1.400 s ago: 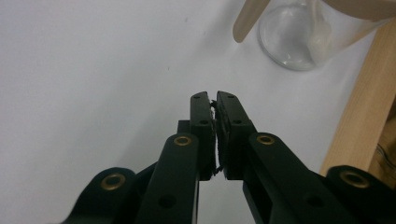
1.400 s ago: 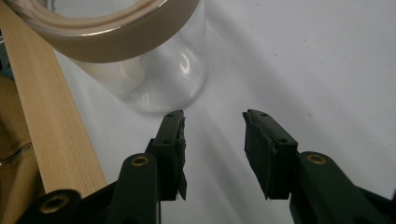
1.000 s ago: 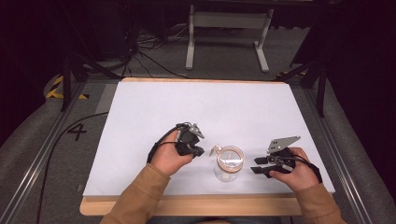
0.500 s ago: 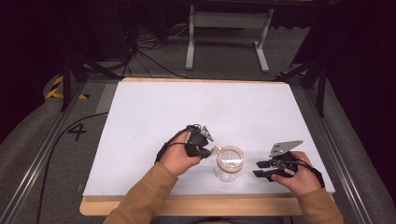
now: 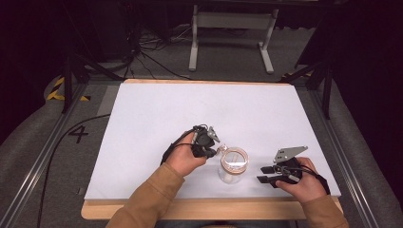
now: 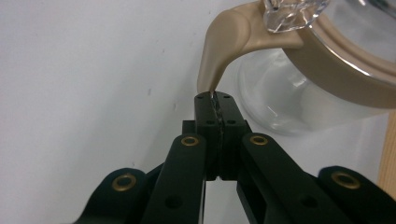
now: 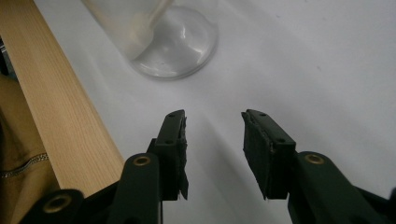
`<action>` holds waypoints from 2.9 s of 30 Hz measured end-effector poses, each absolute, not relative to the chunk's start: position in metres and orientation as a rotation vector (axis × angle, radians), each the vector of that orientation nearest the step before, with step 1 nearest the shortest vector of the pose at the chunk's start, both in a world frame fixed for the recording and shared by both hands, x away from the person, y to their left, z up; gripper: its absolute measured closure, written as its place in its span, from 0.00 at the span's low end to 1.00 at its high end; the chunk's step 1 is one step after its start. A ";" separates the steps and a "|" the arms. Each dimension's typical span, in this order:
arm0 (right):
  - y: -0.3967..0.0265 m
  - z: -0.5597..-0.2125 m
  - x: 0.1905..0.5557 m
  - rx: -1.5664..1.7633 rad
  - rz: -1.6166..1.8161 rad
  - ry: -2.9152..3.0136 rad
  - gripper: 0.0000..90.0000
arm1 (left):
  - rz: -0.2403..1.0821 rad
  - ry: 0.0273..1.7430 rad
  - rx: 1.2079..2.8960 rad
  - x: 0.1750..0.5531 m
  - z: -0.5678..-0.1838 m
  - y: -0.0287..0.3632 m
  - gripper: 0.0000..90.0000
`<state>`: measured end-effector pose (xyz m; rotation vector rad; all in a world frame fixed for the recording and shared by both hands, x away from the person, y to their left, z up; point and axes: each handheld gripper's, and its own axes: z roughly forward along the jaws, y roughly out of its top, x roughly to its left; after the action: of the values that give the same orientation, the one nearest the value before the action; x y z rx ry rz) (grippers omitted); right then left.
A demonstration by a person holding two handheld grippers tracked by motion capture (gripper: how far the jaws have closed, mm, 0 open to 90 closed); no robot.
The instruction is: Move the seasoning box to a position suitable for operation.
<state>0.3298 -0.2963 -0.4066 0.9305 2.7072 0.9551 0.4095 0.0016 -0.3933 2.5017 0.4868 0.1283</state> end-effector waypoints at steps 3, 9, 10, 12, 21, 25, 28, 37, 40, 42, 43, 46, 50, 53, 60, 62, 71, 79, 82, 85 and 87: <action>-0.297 -0.408 0.328 0.935 0.959 2.699 0.67 | 0.125 0.486 2.492 0.413 -0.395 -0.001 1.00; -0.300 -0.413 0.323 0.975 0.986 2.668 0.71 | 0.122 0.486 2.428 0.422 -0.400 -0.006 1.00; -0.301 -0.414 0.323 0.982 0.996 2.667 0.71 | 0.129 0.476 2.421 0.423 -0.402 -0.006 1.00; -0.302 -0.416 0.324 0.990 1.009 2.659 0.72 | 0.139 0.481 2.396 0.423 -0.406 -0.008 1.00; -0.303 -0.423 0.327 1.018 1.021 2.645 0.78 | 0.112 0.507 2.340 0.426 -0.409 -0.003 1.00; -0.301 -0.420 0.327 1.017 1.033 2.634 0.84 | 0.080 0.547 2.335 0.425 -0.403 0.004 0.97; -0.299 -0.416 0.328 1.014 1.061 2.614 0.91 | 0.094 0.571 2.334 0.421 -0.394 0.014 0.96; -0.285 -0.418 0.337 0.972 1.070 2.650 0.96 | 0.104 0.640 2.322 0.413 -0.378 0.040 0.95; -0.282 -0.419 0.339 0.964 1.067 2.661 0.95 | 0.104 0.652 2.327 0.412 -0.378 0.044 0.94; -0.279 -0.420 0.341 0.941 1.065 2.657 0.95 | 0.098 0.662 2.331 0.411 -0.380 0.047 0.94; -0.277 -0.420 0.342 0.936 1.063 2.657 0.96 | 0.093 0.660 2.343 0.411 -0.380 0.048 0.94; -0.274 -0.420 0.344 0.907 1.070 2.642 0.97 | 0.091 0.671 2.346 0.409 -0.382 0.050 0.94; -0.269 -0.419 0.346 0.874 1.095 2.611 0.99 | 0.096 0.679 2.337 0.408 -0.382 0.054 0.94; -0.266 -0.418 0.347 0.866 1.097 2.612 1.00 | 0.107 0.686 2.332 0.407 -0.382 0.056 0.93; -0.263 -0.417 0.346 0.870 1.078 2.628 1.00 | 0.107 0.691 2.329 0.407 -0.382 0.059 0.93; -0.261 -0.418 0.345 0.859 1.088 2.644 1.00 | 0.104 0.690 2.329 0.407 -0.382 0.059 0.93; -0.248 -0.418 0.340 0.812 1.078 2.683 1.00 | 0.096 0.691 2.326 0.407 -0.380 0.060 0.93; -0.242 -0.422 0.339 0.781 1.077 2.693 1.00 | 0.094 0.691 2.318 0.407 -0.379 0.061 0.93; -0.246 -0.420 0.338 0.804 1.071 2.677 1.00 | 0.088 0.677 2.291 0.407 -0.375 0.062 0.95; -0.252 -0.420 0.337 0.826 1.073 2.657 1.00 | 0.069 0.651 2.248 0.408 -0.368 0.060 0.95; -0.257 -0.419 0.335 0.847 1.074 2.642 1.00 | 0.051 0.623 2.206 0.409 -0.364 0.056 0.95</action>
<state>0.3350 -0.2573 -0.4188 0.8473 2.6422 1.0735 0.4093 0.0560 -0.3635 2.2060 0.6235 0.0515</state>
